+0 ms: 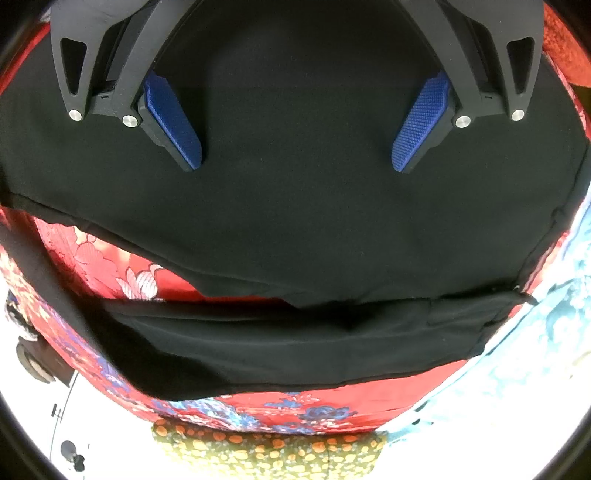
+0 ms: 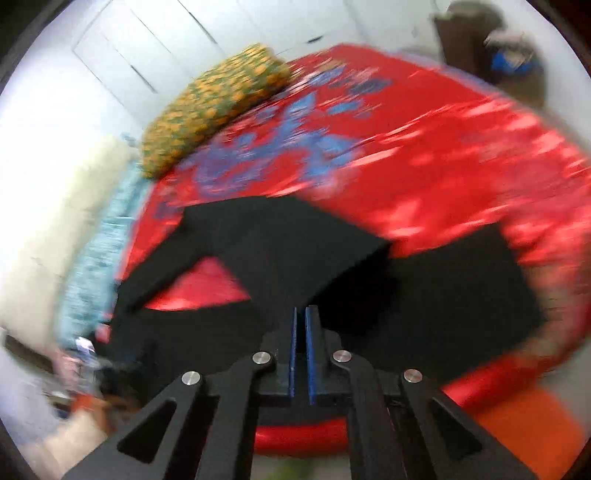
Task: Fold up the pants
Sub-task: 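Grasp the pants edge with the left gripper while the right gripper holds the leg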
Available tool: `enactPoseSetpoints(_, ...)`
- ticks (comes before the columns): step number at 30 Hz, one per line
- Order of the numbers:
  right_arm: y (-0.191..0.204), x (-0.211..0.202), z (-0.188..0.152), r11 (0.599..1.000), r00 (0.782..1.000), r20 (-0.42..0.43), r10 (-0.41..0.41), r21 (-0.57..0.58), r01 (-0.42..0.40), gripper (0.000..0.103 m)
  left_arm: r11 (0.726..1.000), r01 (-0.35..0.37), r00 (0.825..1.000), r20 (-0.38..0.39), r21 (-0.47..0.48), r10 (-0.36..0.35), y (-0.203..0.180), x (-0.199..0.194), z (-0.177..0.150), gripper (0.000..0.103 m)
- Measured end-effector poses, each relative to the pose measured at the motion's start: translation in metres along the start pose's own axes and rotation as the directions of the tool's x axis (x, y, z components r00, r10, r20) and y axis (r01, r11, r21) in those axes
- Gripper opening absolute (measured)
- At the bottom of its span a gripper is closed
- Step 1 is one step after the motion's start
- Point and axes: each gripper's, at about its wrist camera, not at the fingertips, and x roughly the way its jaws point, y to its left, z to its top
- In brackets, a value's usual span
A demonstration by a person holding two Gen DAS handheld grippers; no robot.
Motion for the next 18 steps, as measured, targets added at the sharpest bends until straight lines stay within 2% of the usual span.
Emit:
enactPoseSetpoints(2, -0.034, -0.005, -0.004, 0.99, 0.99, 0.004, -0.138, 0.009, 0.138, 0.005, 1.0, -0.004, 1.0, 0.005, 0.003, 0.004, -0.001, 0.0, -0.001, 0.103)
enactPoseSetpoints(4, -0.06, -0.004, -0.008, 0.978, 0.981, 0.0, -0.196, 0.073, 0.195, 0.006, 1.0, -0.012, 1.0, 0.012, 0.007, 0.012, -0.002, 0.0, -0.002, 0.103)
enactPoseSetpoints(5, -0.072, -0.006, -0.011, 0.972, 0.98, 0.015, -0.197, 0.134, 0.193, 0.007, 1.0, -0.015, 1.0, 0.015, 0.008, 0.015, -0.002, -0.001, -0.003, 0.103)
enactPoseSetpoints(7, -0.074, -0.006, -0.014, 0.967, 0.98, 0.042, -0.194, 0.177, 0.184, 0.033, 1.0, -0.02, 1.0, 0.02, 0.006, 0.02, -0.002, -0.002, -0.005, 0.103)
enactPoseSetpoints(8, -0.062, -0.003, -0.017, 0.972, 0.977, 0.072, -0.2, 0.142, 0.189, 0.071, 1.0, -0.023, 0.999, 0.024, 0.004, 0.023, -0.003, -0.002, -0.006, 0.103)
enactPoseSetpoints(9, -0.045, 0.0, -0.021, 0.978, 0.974, 0.11, -0.2, 0.073, 0.193, 0.097, 1.0, -0.025, 0.999, 0.029, 0.003, 0.025, -0.003, -0.003, -0.007, 0.103)
enactPoseSetpoints(11, -0.008, 0.009, -0.031, 0.974, 0.97, 0.161, -0.18, -0.107, 0.198, 0.097, 1.0, -0.03, 0.999, 0.036, 0.006, 0.03, -0.003, -0.003, -0.008, 0.103)
enactPoseSetpoints(12, 0.02, 0.021, -0.037, 0.95, 0.979, 0.141, -0.15, -0.255, 0.183, 0.092, 0.999, -0.031, 0.999, 0.039, 0.008, 0.031, -0.003, -0.004, -0.008, 0.103)
enactPoseSetpoints(13, 0.036, 0.027, -0.042, 0.928, 0.984, 0.123, -0.126, -0.336, 0.16, 0.085, 0.999, -0.032, 0.999, 0.039, 0.008, 0.031, -0.003, -0.004, -0.009, 0.103)
enactPoseSetpoints(14, 0.056, 0.037, -0.047, 0.89, 0.99, 0.103, -0.093, -0.437, 0.129, 0.07, 0.999, -0.031, 0.999, 0.039, 0.007, 0.031, -0.003, -0.004, -0.009, 0.103)
enactPoseSetpoints(15, 0.065, 0.044, -0.051, 0.862, 0.992, 0.092, -0.088, -0.492, 0.122, 0.065, 0.999, -0.031, 0.999, 0.039, 0.008, 0.031, -0.003, -0.004, -0.009, 0.103)
enactPoseSetpoints(17, 0.076, 0.071, -0.063, 0.796, 0.988, 0.051, -0.143, -0.588, 0.146, 0.064, 1.0, -0.028, 0.999, 0.037, 0.009, 0.027, -0.001, -0.004, -0.008, 0.103)
enactPoseSetpoints(18, 0.074, 0.085, -0.064, 0.785, 0.984, 0.024, -0.177, -0.6, 0.156, 0.058, 1.0, -0.026, 0.999, 0.035, 0.01, 0.025, -0.001, -0.004, -0.008, 0.103)
